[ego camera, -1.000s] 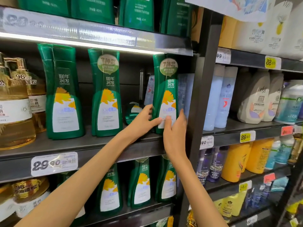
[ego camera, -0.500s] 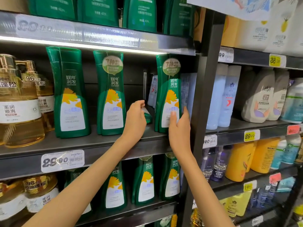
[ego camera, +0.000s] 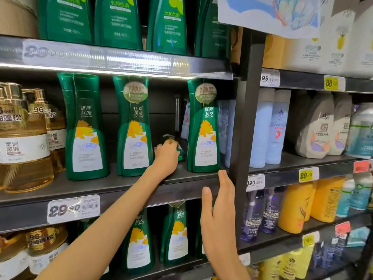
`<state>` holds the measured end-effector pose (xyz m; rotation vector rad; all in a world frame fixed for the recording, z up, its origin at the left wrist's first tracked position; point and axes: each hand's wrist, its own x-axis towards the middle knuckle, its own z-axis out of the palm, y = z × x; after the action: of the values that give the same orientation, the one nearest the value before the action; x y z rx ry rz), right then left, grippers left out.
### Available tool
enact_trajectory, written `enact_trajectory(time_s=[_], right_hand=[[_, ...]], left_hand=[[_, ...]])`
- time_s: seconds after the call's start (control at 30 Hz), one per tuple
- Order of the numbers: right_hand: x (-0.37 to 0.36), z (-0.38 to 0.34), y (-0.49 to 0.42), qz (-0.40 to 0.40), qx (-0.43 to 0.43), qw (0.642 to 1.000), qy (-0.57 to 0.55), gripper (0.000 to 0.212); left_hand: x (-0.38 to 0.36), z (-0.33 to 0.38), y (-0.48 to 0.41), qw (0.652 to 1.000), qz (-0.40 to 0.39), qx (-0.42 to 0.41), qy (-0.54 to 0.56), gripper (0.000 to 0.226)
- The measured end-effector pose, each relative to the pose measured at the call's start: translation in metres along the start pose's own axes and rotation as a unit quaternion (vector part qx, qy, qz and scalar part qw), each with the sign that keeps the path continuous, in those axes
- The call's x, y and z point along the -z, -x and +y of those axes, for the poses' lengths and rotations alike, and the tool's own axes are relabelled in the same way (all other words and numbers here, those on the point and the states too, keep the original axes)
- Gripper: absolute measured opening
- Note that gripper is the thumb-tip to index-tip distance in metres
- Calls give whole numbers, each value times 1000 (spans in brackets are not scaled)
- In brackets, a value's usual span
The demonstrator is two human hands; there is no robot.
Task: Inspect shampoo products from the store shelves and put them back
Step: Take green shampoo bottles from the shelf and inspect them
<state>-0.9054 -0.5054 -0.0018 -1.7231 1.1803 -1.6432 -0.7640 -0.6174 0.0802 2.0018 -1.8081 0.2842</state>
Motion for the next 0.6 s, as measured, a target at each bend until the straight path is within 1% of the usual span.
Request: enact_trajectory(time_s=[0.2,0.3,0.4,0.5,0.6], right_hand=[[6,-5,14,-24,-20,999,-9,50],[4,-10,20,-42,-27,999,-17,55],[2,-9,23,-65,-32,997,-19,50],[1,-9,23,-87,-38,995,-11,47],[-1,-9,18,-94,-42,995,-13,42]], left_hand=[[8,3,14,999,27,-36,-10,31],[11,7,24,998,49,-37,-18,25],[16,7,37,998,59,-35,-17,21],[24,7,49,998,54,-34,-27,21],[33,10,57,999,29,-17,-37,26]])
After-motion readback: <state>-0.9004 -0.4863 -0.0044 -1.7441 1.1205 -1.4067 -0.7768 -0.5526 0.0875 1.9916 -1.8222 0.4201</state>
